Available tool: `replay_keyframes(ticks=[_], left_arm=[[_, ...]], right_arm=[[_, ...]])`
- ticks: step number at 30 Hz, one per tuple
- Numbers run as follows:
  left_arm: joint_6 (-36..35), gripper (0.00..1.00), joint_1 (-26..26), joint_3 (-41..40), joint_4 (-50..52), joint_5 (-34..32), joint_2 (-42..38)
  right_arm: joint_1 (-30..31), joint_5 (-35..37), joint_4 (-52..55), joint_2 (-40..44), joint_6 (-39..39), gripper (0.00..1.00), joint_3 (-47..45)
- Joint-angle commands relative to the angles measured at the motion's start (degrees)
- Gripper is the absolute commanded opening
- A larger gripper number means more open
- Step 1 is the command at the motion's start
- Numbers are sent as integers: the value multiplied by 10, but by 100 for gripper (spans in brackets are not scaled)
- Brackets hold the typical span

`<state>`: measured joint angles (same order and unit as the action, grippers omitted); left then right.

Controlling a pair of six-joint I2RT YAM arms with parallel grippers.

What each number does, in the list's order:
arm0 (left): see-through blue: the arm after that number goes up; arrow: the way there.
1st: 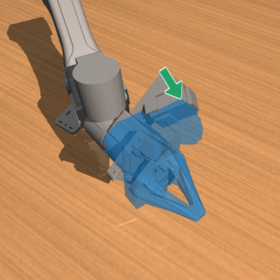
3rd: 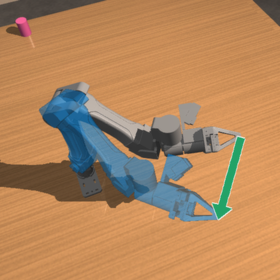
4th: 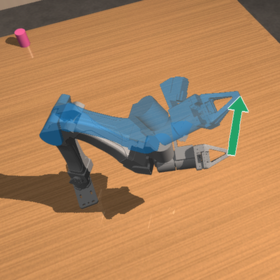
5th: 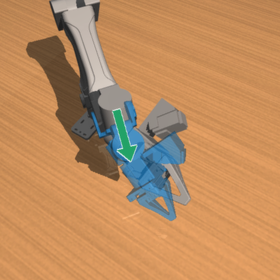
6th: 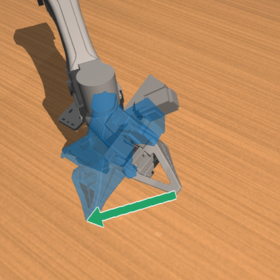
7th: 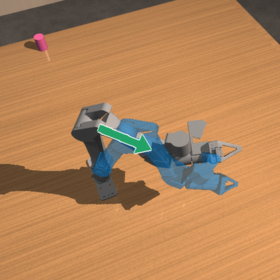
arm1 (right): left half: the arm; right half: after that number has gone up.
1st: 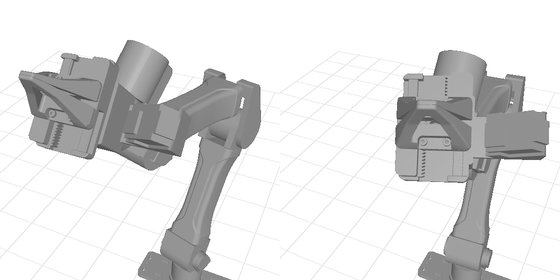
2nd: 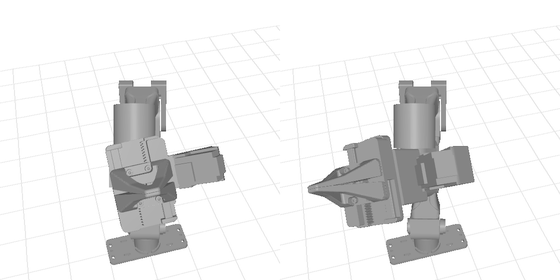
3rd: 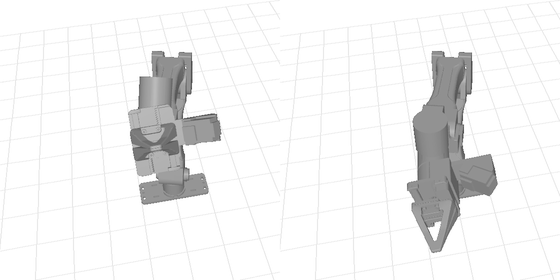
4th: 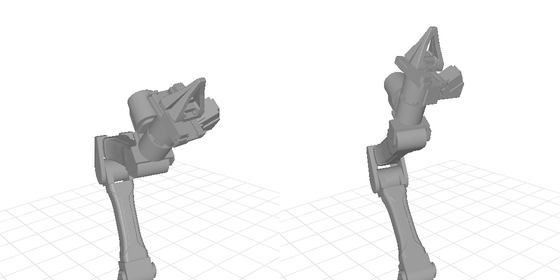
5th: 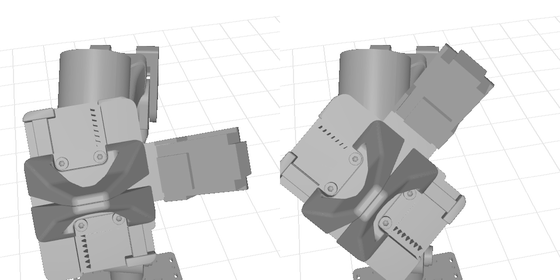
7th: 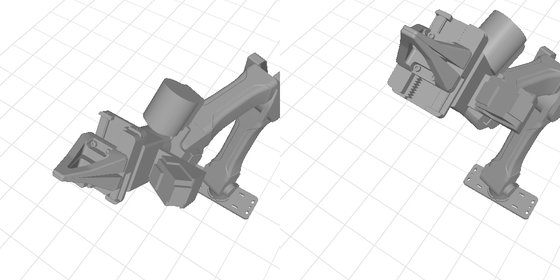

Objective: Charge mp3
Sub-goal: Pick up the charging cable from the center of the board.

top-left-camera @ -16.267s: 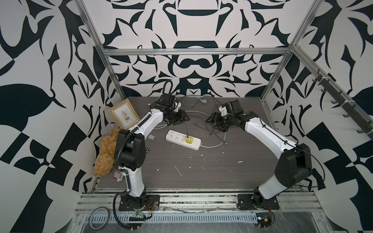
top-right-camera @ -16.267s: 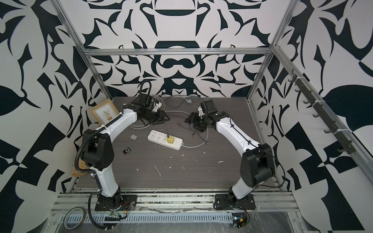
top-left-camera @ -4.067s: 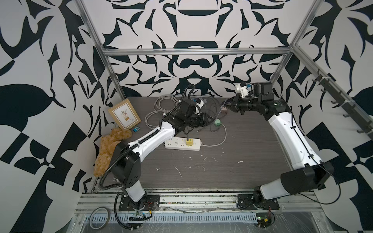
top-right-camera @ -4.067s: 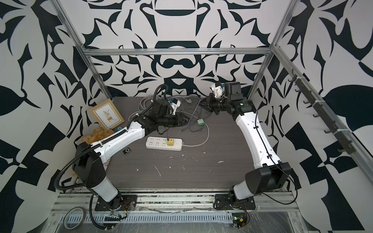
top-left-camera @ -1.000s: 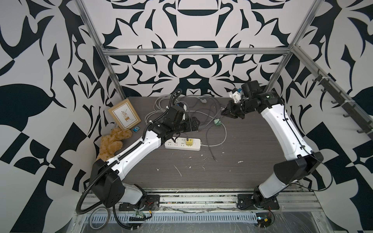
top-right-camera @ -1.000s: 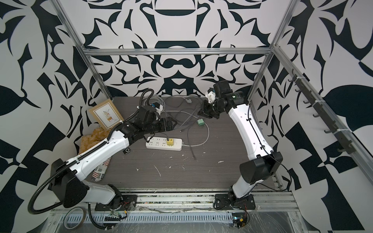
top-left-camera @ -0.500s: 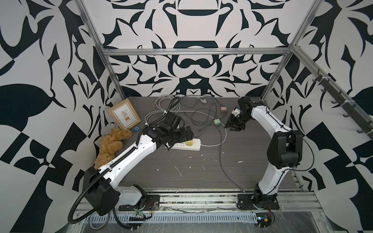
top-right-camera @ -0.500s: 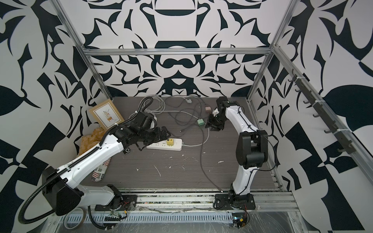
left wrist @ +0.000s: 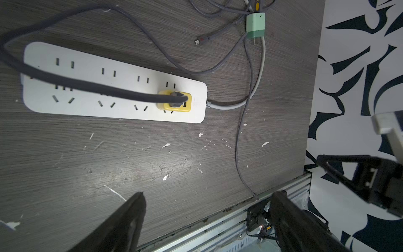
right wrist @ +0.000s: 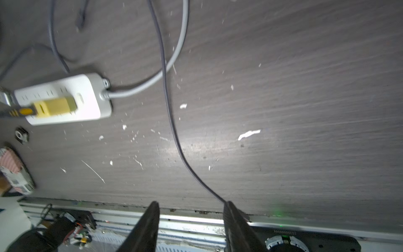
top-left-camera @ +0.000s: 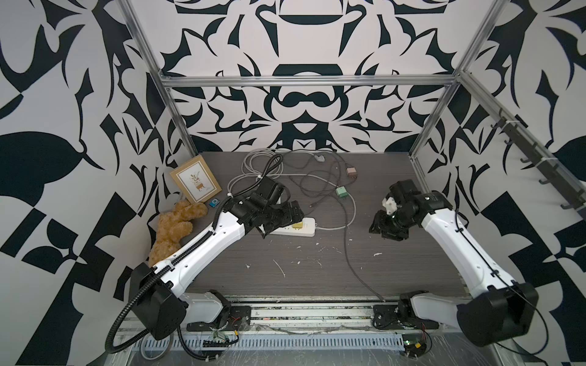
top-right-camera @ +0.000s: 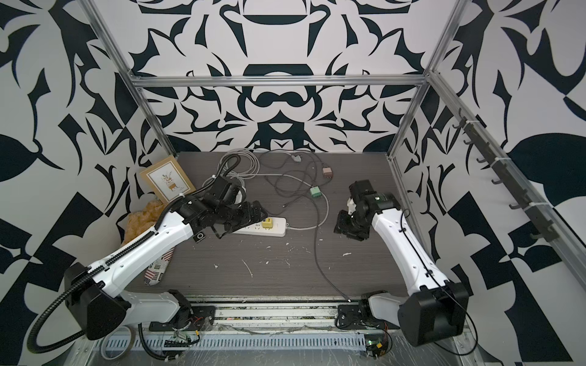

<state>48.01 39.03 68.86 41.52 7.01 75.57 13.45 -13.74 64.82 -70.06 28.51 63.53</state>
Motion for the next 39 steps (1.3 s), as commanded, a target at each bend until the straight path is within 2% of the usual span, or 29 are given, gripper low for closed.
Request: replay_keyframes(ticks=[1, 4, 7, 15, 20, 24, 30, 33, 39], left_arm=[[-9, 93, 2, 2, -5, 15, -40], [-15, 92, 3, -11, -27, 20, -69], [-16, 91, 3, -22, -34, 12, -92], [-17, 89, 3, -40, -29, 0, -121], [-8, 88, 3, -54, -25, -11, -140], [-6, 87, 3, -60, -22, -17, -153], [-5, 86, 3, -65, -14, -24, -166], [-5, 86, 3, -69, -13, -26, -171], [-11, 86, 3, -69, -20, -20, -175]], right_arm=[[93, 16, 36, 17, 74, 44, -60], [168, 37, 19, 35, 130, 39, -120], [217, 42, -18, 35, 161, 34, -171], [289, 42, -136, -54, 171, 32, -199], [302, 87, -140, -121, 168, 25, -191], [302, 123, -138, -147, 160, 24, -179], [303, 128, -161, -179, 142, 22, -181], [303, 129, -177, -195, 141, 17, -191], [303, 122, -221, -207, 149, 0, -197]])
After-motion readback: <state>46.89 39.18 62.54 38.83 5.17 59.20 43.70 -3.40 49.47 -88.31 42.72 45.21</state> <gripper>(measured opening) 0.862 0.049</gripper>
